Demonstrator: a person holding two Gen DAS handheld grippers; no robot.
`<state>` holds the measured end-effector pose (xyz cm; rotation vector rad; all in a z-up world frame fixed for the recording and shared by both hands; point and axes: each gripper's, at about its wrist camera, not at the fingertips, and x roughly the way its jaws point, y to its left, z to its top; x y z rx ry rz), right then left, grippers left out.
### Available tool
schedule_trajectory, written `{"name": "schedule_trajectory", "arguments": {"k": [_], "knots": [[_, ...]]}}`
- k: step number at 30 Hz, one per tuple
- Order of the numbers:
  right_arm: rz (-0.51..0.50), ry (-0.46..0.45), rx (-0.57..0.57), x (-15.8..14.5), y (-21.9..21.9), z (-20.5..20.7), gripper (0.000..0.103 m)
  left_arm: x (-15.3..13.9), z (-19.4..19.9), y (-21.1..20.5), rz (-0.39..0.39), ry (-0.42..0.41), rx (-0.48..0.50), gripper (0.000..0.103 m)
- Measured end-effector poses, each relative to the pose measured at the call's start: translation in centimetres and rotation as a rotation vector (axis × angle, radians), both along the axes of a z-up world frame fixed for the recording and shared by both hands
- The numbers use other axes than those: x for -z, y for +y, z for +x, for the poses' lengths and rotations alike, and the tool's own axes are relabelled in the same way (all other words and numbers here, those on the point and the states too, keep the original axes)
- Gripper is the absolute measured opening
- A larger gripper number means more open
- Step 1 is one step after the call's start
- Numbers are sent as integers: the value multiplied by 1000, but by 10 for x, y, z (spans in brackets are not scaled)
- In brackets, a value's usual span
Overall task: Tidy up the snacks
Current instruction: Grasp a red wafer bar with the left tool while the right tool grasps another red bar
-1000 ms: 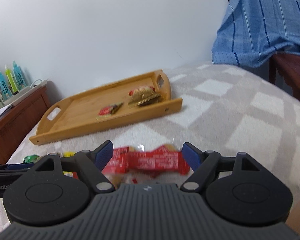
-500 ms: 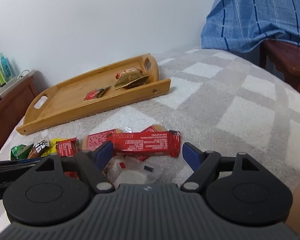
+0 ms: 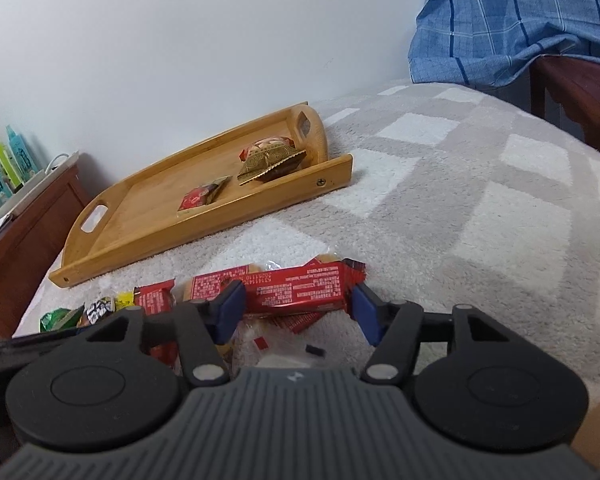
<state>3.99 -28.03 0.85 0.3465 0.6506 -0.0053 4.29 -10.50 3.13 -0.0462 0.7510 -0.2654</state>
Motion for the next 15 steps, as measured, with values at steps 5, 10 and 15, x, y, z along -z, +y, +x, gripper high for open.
{"name": "schedule_trajectory", "arguments": {"k": [5, 10, 15], "knots": [[75, 38, -38, -6, -12, 25, 54, -2, 1, 1, 7, -6, 3, 23], [107, 76, -81, -12, -20, 49, 52, -3, 4, 4, 12, -9, -3, 21], [2, 102, -163, -18, -8, 68, 68, -5, 2, 2, 25, -10, 9, 22]]}}
